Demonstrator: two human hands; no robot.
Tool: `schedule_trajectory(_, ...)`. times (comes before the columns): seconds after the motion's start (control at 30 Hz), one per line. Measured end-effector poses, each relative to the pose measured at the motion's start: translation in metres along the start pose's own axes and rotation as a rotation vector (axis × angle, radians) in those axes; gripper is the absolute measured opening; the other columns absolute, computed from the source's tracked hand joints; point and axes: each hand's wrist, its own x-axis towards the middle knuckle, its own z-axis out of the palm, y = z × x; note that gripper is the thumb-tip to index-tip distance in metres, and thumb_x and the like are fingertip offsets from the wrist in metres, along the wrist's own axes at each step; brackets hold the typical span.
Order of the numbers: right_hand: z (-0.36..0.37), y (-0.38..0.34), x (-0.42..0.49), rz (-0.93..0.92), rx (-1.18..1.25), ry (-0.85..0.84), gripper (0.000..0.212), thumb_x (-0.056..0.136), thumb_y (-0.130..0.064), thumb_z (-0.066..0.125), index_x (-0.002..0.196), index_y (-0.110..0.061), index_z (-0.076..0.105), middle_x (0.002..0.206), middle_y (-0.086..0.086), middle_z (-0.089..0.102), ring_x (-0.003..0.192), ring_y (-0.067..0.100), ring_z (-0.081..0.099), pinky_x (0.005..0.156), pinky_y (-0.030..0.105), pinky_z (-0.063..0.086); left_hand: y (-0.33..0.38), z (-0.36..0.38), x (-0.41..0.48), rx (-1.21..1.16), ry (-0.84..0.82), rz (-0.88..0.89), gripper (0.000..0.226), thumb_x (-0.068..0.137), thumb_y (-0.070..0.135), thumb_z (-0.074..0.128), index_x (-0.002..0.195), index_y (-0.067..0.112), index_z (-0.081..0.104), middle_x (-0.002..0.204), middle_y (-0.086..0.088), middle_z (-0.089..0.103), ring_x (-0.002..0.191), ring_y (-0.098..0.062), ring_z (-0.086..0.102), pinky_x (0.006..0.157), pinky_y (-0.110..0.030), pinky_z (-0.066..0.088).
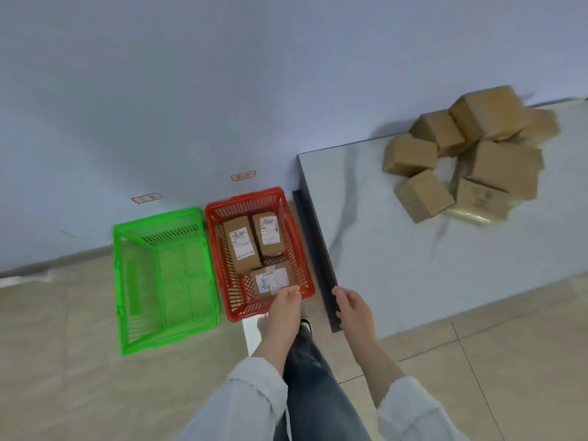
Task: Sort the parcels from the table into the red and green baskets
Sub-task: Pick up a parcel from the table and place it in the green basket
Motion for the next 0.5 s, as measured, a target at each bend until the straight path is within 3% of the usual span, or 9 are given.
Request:
schedule_trajectory(0.07, -0.026, 0.010, -0.019, 0.029, 0.106, 0.092, 0.014, 0.095, -0.025, 0.047, 0.098, -0.019, 0.060, 0.105, 0.002, 0.066, 0.097, 0.020, 0.060, 0.094, 0.040, 0.048, 0.002, 0.015, -0.019, -0.018, -0.085, 0.019, 0.017, 0.094, 0.031, 0.046, 0.101, 0.027, 0.061, 0.111, 0.001, 0.064, 0.109, -0.021, 0.059, 0.099, -0.036, 0.045)
schedule_trajectory(0.17, -0.071, 0.021, -0.040, 0.055, 0.294, 0.157, 0.018, 0.098, -0.020, 0.045, 0.105, -0.014, 0.059, 0.111, 0.005, 0.064, 0.100, 0.019, 0.058, 0.086, 0.033, 0.048, 0.016, 0.046, -0.052, -0.038, -0.156, 0.041, 0.021, 0.088, 0.040, 0.044, 0.098, 0.035, 0.061, 0.102, 0.012, 0.066, 0.103, -0.015, 0.061, 0.097, -0.038, 0.046)
schedule_trajectory(0.2, -0.088, 0.023, -0.045, 0.067, 0.352, 0.181, 0.020, 0.098, -0.019, 0.044, 0.108, -0.011, 0.059, 0.111, 0.006, 0.063, 0.103, 0.020, 0.057, 0.085, 0.032, 0.046, 0.022, 0.061, -0.062, -0.052, -0.181, 0.051, 0.022, 0.090, 0.037, 0.044, 0.103, 0.033, 0.062, 0.101, 0.011, 0.066, 0.102, -0.016, 0.061, 0.092, -0.034, 0.048)
schedule_trajectory(0.27, -0.127, 0.030, -0.049, 0.066, 0.464, 0.234, 0.025, 0.099, -0.017, 0.043, 0.114, -0.005, 0.058, 0.111, 0.008, 0.063, 0.103, 0.022, 0.057, 0.083, 0.031, 0.047, 0.043, 0.095, -0.086, -0.069, -0.221, 0.098, 0.024, 0.096, 0.019, 0.045, 0.115, 0.013, 0.059, 0.105, -0.003, 0.063, 0.102, -0.023, 0.060, 0.078, -0.025, 0.046)
schedule_trajectory(0.4, -0.214, 0.047, -0.046, 0.027, 0.610, 0.302, 0.021, 0.098, -0.016, 0.044, 0.111, -0.008, 0.058, 0.110, 0.008, 0.064, 0.101, 0.022, 0.058, 0.076, 0.025, 0.048, 0.079, 0.182, -0.121, -0.075, -0.303, 0.172, 0.024, 0.099, 0.016, 0.040, 0.116, 0.006, 0.054, 0.111, -0.008, 0.059, 0.101, -0.023, 0.057, 0.086, -0.027, 0.037)
schedule_trajectory(0.5, -0.284, 0.067, -0.041, 0.003, 0.658, 0.329, 0.022, 0.098, -0.018, 0.044, 0.112, -0.009, 0.059, 0.108, 0.005, 0.065, 0.103, 0.022, 0.059, 0.084, 0.031, 0.048, 0.094, 0.255, -0.140, -0.058, -0.333, 0.187, 0.022, 0.100, 0.016, 0.039, 0.114, 0.009, 0.054, 0.109, -0.005, 0.058, 0.106, -0.026, 0.056, 0.087, -0.028, 0.036)
